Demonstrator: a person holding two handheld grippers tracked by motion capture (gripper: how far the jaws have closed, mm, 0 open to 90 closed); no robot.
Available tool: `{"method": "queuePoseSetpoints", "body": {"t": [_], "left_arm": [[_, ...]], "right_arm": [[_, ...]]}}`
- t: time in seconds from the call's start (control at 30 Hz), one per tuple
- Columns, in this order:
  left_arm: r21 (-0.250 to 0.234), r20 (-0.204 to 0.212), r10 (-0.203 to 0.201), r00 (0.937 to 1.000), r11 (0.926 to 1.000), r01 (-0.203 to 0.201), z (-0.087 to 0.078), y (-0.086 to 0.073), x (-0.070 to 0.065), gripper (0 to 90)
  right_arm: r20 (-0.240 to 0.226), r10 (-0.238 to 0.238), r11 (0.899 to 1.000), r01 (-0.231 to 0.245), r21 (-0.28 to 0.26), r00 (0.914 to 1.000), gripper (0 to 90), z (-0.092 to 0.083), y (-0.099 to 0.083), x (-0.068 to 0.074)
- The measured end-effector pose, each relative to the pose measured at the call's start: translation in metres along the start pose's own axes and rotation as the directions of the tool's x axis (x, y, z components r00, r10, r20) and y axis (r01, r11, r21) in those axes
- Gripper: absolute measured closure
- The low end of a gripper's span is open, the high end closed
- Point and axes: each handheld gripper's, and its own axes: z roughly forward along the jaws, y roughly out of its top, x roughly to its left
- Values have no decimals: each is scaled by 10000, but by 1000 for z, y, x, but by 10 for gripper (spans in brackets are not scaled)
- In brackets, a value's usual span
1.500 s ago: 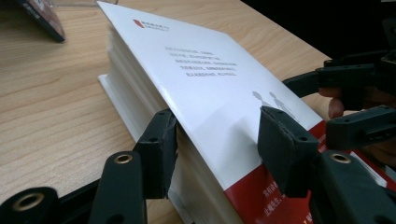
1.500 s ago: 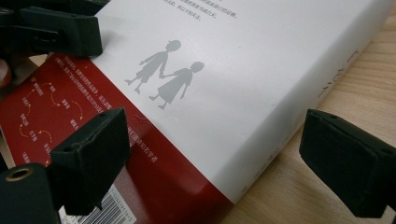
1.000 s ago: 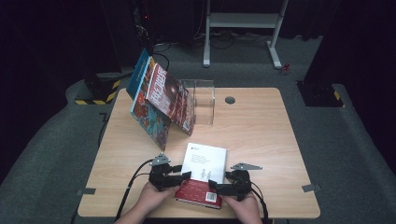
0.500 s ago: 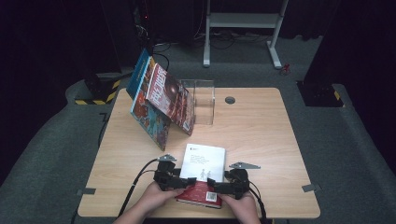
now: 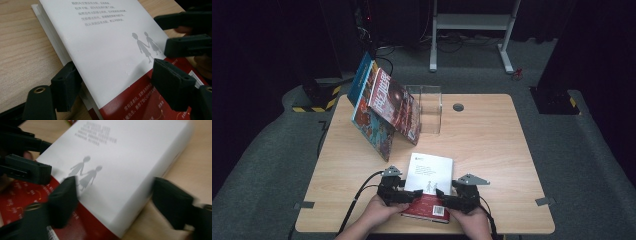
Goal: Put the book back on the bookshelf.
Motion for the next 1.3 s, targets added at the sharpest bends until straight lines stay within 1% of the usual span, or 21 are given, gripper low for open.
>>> {"method": "queuePoseSetpoints", "body": {"t": [0.03,0.07,0.13,0.2,0.27,0.33,0.4,0.47,0.5,0.63,0.67,0.7,0.77,0.8,0.83,0.97,1.0,1.03,1.17,1.2,1.3], "left_arm": [[61,108,-99,9999,9999,99,0,1,2,273],[142,164,-148,9998,9998,145,-1,1,4,279],[-50,183,-166,9997,9998,167,-4,-1,6,323],[-143,170,-135,9998,9998,138,-5,-2,6,347],[-163,105,-129,9999,9998,130,-5,-2,6,348],[-189,109,-109,9999,9998,112,-5,-3,6,346],[-284,21,-14,10000,9996,15,-5,-4,5,334],[-380,-265,223,9994,9990,-233,-6,-5,3,311],[-429,-314,172,9994,9989,-185,-5,-5,2,300],[-280,-279,-451,9986,9986,444,-4,-6,7,241],[-305,-190,-707,9973,9971,701,-3,-6,8,221],[-215,-80,-914,9958,9956,913,-2,-6,11,207],[9,480,-1354,9896,9908,1355,0,-8,15,204],[-109,537,-1286,9902,9915,1294,1,-9,13,212],[-111,473,-1237,9912,9922,1243,2,-9,12,200],[40,410,-942,9947,9955,942,1,-7,11,204],[40,410,-942,9947,9955,942,1,-7,11,268],[-218,404,-529,9978,9983,538,-3,-7,8,332],[-556,474,-416,9980,9975,442,-6,-9,9,385],[-709,433,-117,9990,9974,147,-8,-9,9,393],[-1098,384,307,9988,9936,-263,-11,-9,5,415]], "right_arm": [[545,-601,9981,606,-77,9967,342,-1,2,9],[851,-928,9953,947,-194,9920,345,-1,2,14],[824,-850,9961,865,-151,9930,350,-1,3,13],[481,-409,9989,419,-206,9980,346,-2,2,8],[-19,290,9996,-290,-55,9996,314,-1,-1,-2],[-381,934,9956,-929,148,9949,247,0,-3,-10],[-515,1223,9923,-1211,246,9912,224,0,-4,-13],[-582,1556,9873,-1534,402,9861,192,1,-5,-14],[-652,1591,9867,-1564,448,9851,188,1,-5,-16],[-1074,2056,9765,-1966,888,9727,144,5,-5,-12],[-1034,2059,9760,-1966,937,9731,133,6,-5,-11],[-966,2093,9751,-2003,949,9731,133,6,-5,-10],[-975,2326,9697,-2230,999,9677,124,7,-5,-9],[-1035,2426,9672,-2322,1027,9646,118,8,-6,-10],[-1176,2695,9599,-2569,1120,9558,122,9,-7,-13],[-1157,2661,9607,-2535,1129,9570,121,9,-7,-13],[-1154,2665,9606,-2539,1130,9569,121,9,-7,-12],[-1155,2622,9618,-2496,1127,9581,120,9,-7,-12],[-1175,2616,9621,-2490,1113,9580,120,9,-7,-12],[-1204,2579,9634,-2458,1067,9586,120,9,-7,-13],[-1327,2666,9615,-2539,1052,9546,116,9,-8,-14]]}}
